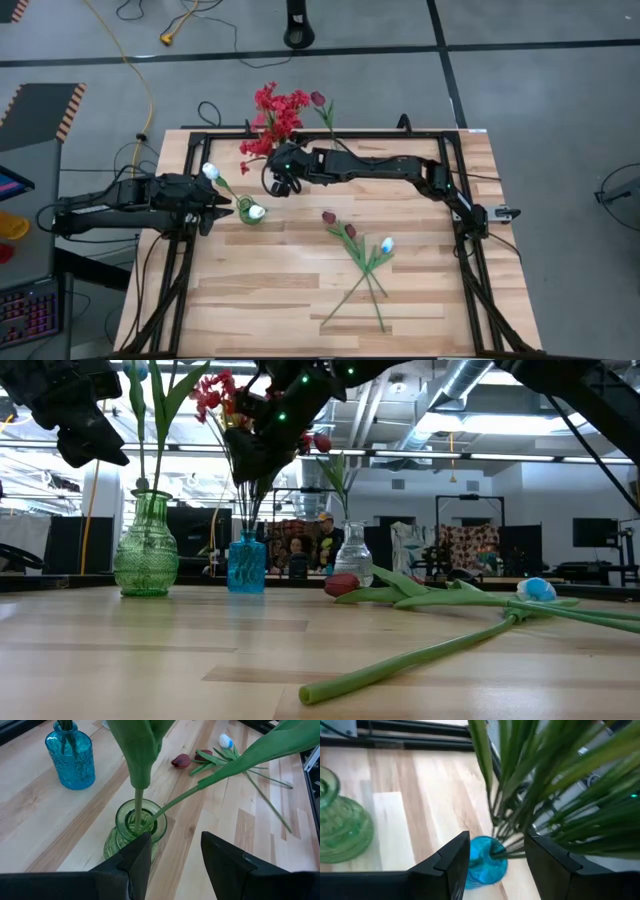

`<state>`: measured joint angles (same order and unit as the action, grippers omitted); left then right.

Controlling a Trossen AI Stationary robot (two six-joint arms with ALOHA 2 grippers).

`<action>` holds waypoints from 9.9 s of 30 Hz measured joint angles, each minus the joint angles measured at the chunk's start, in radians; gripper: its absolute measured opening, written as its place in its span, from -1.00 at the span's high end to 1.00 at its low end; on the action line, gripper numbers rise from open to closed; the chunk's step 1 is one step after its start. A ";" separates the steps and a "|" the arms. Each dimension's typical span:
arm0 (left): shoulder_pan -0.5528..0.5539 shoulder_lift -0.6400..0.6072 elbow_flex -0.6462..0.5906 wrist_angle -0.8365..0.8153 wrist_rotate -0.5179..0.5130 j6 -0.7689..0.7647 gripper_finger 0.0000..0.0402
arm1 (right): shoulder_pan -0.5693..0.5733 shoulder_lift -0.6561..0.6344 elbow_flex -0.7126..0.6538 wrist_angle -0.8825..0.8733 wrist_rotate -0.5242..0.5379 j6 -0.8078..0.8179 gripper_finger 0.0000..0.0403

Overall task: Sort flowers into vase by color
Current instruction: Put the red flowers into the blue vase, then put the right red tulip into the transparent vase

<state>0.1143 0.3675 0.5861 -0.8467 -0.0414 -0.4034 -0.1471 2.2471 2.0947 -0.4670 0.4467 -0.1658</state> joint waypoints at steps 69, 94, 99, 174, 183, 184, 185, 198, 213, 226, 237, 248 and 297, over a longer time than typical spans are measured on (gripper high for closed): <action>-0.692 0.649 0.000 0.767 -0.374 -0.115 0.20 | 0.408 -0.359 -0.535 -0.705 -0.328 0.938 0.03; -0.697 0.785 0.000 0.868 -0.374 -0.078 0.20 | 0.563 -0.360 -0.732 -0.456 -0.389 1.371 0.04; -0.697 0.785 0.000 0.868 -0.374 -0.080 0.20 | 0.569 -0.360 -0.778 -0.388 -0.388 1.381 0.04; -0.696 0.784 0.000 0.874 -0.374 -0.098 0.20 | 0.536 -0.428 -0.754 -0.397 -0.236 1.197 0.82; -0.696 0.784 0.000 0.896 -0.375 -0.097 0.20 | 0.532 -0.632 -0.741 -0.416 0.033 1.058 0.82; -0.696 0.784 0.000 0.900 -0.375 -0.093 0.20 | 0.531 -0.654 -0.740 -0.414 0.067 1.039 0.82; -0.696 0.784 0.000 0.905 -0.375 -0.088 0.20 | 0.530 -0.674 -0.740 -0.413 0.101 1.015 0.82; -0.696 0.784 0.000 0.917 -0.389 -0.070 0.20 | 0.405 -0.790 -0.740 -0.255 0.288 0.652 0.82; -0.696 0.784 0.000 0.915 -0.392 -0.037 0.20 | 0.189 -0.851 -0.827 -0.055 -0.040 0.377 0.82; -0.696 0.784 0.000 0.919 -0.393 -0.037 0.20 | -0.084 -1.105 -1.371 0.887 -0.288 0.196 0.81; -0.696 0.784 0.000 0.927 -0.407 -0.024 0.20 | -0.290 -0.864 -1.425 1.487 -0.402 0.146 0.81; -0.696 0.784 0.000 0.927 -0.431 -0.024 0.20 | -0.355 -0.745 -1.425 1.666 -0.403 0.105 0.81; -0.696 0.784 0.000 0.926 -0.441 -0.026 0.20 | -0.323 -0.613 -1.421 1.537 -0.310 0.114 -0.01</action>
<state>-0.5819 1.1519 0.5861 0.0798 -0.4828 -0.4297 -0.4706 1.6344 0.6739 1.0695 0.1368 -0.0520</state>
